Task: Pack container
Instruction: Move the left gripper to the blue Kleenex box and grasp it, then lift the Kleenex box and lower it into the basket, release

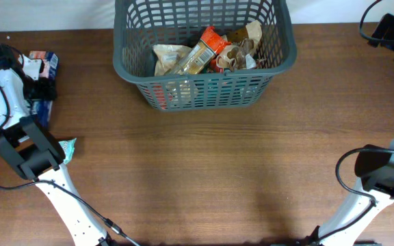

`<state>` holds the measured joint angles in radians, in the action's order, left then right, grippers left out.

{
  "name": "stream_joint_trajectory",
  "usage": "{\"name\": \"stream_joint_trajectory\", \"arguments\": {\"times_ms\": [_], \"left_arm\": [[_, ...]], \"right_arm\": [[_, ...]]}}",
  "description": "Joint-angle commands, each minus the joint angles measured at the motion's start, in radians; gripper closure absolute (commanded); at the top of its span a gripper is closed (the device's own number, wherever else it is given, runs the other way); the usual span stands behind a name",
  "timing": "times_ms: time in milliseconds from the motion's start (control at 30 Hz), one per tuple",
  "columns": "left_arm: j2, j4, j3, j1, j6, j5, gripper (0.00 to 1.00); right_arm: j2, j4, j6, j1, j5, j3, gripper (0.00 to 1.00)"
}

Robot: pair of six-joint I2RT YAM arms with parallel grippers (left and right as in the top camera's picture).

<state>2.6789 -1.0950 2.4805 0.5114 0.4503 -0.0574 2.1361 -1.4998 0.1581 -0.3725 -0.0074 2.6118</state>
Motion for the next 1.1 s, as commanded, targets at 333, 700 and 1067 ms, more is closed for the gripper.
{"name": "stream_joint_trajectory", "arguments": {"times_ms": [333, 700, 1067], "left_arm": [[0.034, -0.013, -0.001, 0.0, -0.042, -0.007, 0.98], [-0.021, -0.2, 0.371, -0.049, -0.168, -0.16, 0.98], [-0.299, -0.35, 0.657, -0.219, -0.212, -0.266, 0.98]], "right_arm": [[-0.013, 0.0, 0.008, -0.001, 0.009, 0.003, 0.01], [-0.013, 0.0, 0.008, -0.001, 0.009, 0.003, 0.01], [-0.013, 0.0, 0.008, -0.001, 0.009, 0.003, 0.01]]}}
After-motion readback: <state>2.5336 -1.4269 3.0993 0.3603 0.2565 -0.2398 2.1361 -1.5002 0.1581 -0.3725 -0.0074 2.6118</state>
